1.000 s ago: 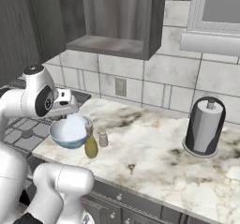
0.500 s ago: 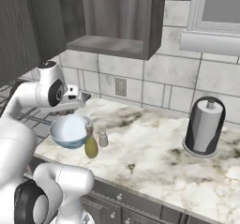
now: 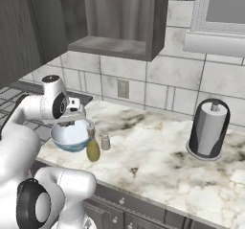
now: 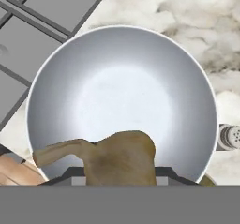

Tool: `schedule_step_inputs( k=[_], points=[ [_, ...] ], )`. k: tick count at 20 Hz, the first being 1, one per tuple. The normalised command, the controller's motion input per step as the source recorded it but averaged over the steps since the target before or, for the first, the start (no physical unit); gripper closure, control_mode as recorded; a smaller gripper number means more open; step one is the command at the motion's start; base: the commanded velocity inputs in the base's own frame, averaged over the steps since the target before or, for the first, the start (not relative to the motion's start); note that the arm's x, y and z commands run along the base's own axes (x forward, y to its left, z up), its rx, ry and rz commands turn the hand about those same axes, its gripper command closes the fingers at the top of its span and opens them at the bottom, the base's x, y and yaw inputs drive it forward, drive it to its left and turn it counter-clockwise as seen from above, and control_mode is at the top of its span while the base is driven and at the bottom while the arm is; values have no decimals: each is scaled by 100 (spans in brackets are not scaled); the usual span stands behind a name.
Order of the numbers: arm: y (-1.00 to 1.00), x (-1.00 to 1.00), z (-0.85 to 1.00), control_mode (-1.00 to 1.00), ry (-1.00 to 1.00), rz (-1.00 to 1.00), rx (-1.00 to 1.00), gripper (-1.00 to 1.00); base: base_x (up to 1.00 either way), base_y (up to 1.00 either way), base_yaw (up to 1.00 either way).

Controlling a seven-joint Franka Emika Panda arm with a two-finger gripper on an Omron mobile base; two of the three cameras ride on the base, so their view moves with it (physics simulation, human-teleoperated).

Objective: Retrieve the bottle and the shaker from the cabinet and place them next to the mixing bowl on the counter. Then add garlic from the fridge to the mixing bowl.

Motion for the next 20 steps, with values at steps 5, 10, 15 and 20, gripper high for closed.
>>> schedule_step_inputs(
  k=[5,10,15,20],
  points=[
    [12,4,-18,-100,3,0,0,100,0,0,0],
    [4,21,-21,-100,8,0,0,100,0,0,0],
    [0,24,-12,-100,5,0,0,100,0,0,0],
    [0,27,-16,-100,1,1,0,100,0,0,0]
  ],
)
